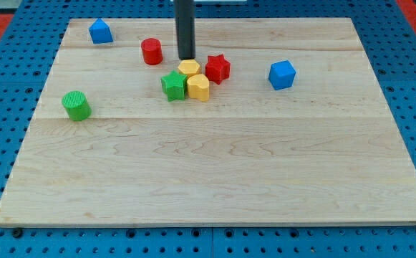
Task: Push the red circle to the top center of the board
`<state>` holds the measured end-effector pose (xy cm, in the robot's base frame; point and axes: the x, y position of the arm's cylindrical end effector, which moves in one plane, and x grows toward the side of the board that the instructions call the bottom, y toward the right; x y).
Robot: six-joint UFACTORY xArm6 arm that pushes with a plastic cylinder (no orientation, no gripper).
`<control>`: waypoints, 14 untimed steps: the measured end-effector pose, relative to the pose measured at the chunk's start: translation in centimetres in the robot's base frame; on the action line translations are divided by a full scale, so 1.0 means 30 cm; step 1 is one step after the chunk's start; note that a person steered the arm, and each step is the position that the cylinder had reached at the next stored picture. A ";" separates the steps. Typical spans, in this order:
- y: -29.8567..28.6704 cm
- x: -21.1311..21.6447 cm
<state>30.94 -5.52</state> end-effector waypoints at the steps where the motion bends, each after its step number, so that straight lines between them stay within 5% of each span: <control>1: -0.135 0.050; 2: -0.379 0.050; 4: 0.027 -0.032; 5: 0.071 -0.012; 6: -0.114 0.060; 7: -0.220 -0.024; 9: 0.233 -0.216; 12: -0.086 -0.081; 14: 0.128 -0.166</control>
<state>25.96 -1.69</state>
